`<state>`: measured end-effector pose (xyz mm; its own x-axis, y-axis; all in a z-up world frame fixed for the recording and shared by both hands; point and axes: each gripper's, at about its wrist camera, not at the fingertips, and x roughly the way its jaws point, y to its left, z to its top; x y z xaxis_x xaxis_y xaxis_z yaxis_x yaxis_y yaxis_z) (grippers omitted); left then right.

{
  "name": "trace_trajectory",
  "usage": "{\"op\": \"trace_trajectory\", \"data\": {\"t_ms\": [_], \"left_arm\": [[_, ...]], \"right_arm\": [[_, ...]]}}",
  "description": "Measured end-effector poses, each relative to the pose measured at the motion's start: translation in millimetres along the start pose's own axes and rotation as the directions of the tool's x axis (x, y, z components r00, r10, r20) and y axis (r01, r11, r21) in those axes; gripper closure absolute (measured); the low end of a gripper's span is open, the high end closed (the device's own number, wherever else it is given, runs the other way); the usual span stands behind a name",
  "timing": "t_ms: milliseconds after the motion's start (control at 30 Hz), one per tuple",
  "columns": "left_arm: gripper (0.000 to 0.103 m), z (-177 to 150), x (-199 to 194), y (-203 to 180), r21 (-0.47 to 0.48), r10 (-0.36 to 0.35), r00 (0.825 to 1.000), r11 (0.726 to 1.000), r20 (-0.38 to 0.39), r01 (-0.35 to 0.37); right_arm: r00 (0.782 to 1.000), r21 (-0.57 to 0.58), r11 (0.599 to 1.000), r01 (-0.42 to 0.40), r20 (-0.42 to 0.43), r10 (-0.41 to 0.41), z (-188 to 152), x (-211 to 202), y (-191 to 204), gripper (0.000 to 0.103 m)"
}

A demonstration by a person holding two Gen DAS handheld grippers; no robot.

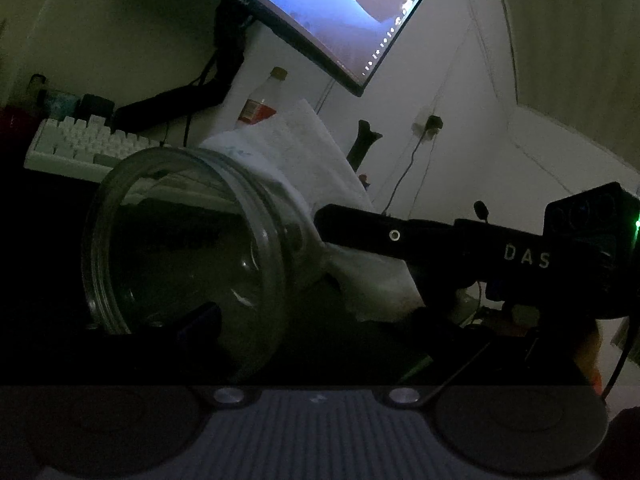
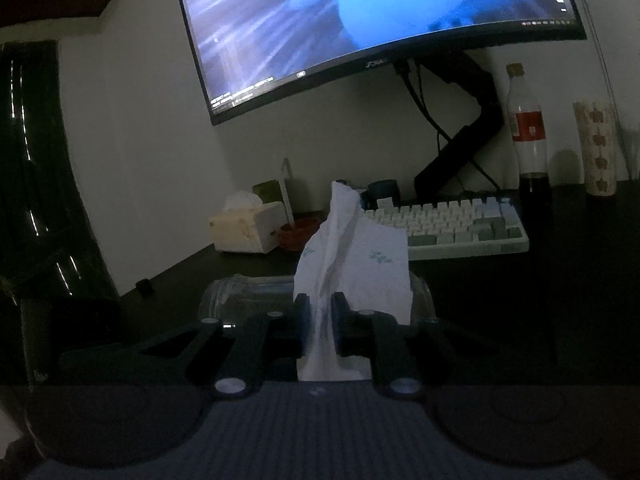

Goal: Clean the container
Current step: 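Rub the tissue around the jar's rim with the right tool while the left tool holds the jar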

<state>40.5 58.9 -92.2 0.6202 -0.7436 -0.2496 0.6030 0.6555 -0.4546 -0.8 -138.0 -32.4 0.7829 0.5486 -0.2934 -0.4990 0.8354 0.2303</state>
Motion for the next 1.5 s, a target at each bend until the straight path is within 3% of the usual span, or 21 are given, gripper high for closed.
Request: {"op": "trace_trajectory", "data": {"t_ms": [67, 133, 267, 467, 600, 700, 867, 1067, 1233, 1400, 1433, 1467, 1500], "left_arm": [[0.000, -0.8, 0.6, -0.5, 0.003, 0.001, 1.000, 1.000, 0.001, -0.001], [0.000, -1.8, 0.8, -1.8, 0.010, 0.006, 1.000, 1.000, 0.003, -0.006], [0.000, -1.6, 1.8, -2.6, 0.017, 0.020, 1.000, 1.000, 0.005, -0.020], [0.000, 1.2, -1.6, 2.3, -0.011, 0.063, 0.998, 0.998, 0.025, -0.062], [0.000, 2.9, -1.3, 3.9, -0.017, 0.078, 0.997, 0.997, 0.021, -0.078], [0.000, 4.2, -1.5, 7.7, -0.042, 0.070, 0.997, 0.997, 0.019, -0.069], [0.000, 5.1, -1.7, 11.1, -0.058, 0.048, 0.999, 0.997, 0.010, -0.047], [0.000, 3.0, 2.8, -3.9, -0.017, 0.108, 0.994, 0.994, 0.010, -0.108], [0.000, 2.0, 8.3, -18.6, 0.001, 0.236, 0.972, 0.972, 0.012, -0.236], [0.001, 1.2, 4.3, -14.7, -0.032, 0.178, 0.984, 0.984, 0.023, -0.178], [0.008, 1.1, 3.0, -13.4, -0.039, 0.161, 0.987, 0.986, 0.027, -0.160], [0.033, 1.0, 3.0, -10.9, -0.049, 0.175, 0.984, 0.984, 0.033, -0.174], [0.046, 1.0, 3.3, -7.9, -0.059, 0.198, 0.979, 0.979, 0.040, -0.195]], "right_arm": [[1.000, -0.001, 1.000, -0.010, -0.001, 0.010, 1.0, 1.1, 2.8, 0.087], [1.000, -0.008, 1.000, -0.027, -0.002, 0.027, 0.7, 2.4, 7.0, 0.074], [0.995, -0.027, 0.995, -0.099, -0.017, 0.098, -1.0, 5.9, 21.9, 0.073], [1.000, -0.021, 0.999, -0.026, 0.000, 0.026, 2.7, 17.6, 14.2, 0.081], [1.000, 0.023, 1.000, 0.005, -0.007, -0.005, 10.7, 22.7, 1.6, 0.094], [1.000, 0.013, 1.000, 0.014, -0.005, -0.014, 12.5, 22.7, 4.1, 0.094], [0.999, 0.007, 0.999, -0.039, -0.001, 0.039, 6.0, 17.5, 12.3, 0.093], [0.999, 0.042, 0.999, -0.026, 0.035, 0.025, -0.6, 13.7, 9.4, 0.096], [0.999, 0.054, 0.998, -0.017, 0.050, 0.014, -3.2, 10.1, 8.1, 0.096], [0.999, 0.055, 0.998, -0.026, 0.024, 0.024, 0.0, 6.5, 10.3, 0.097], [0.999, 0.050, 0.998, -0.040, 0.018, 0.039, 0.5, 5.6, 10.1, 0.097], [0.999, 0.048, 0.998, -0.048, 0.014, 0.047, 0.8, 4.8, 9.8, 0.097], [0.999, 0.047, 0.998, -0.047, 0.013, 0.046, 1.1, 3.9, 8.9, 0.097]]}}
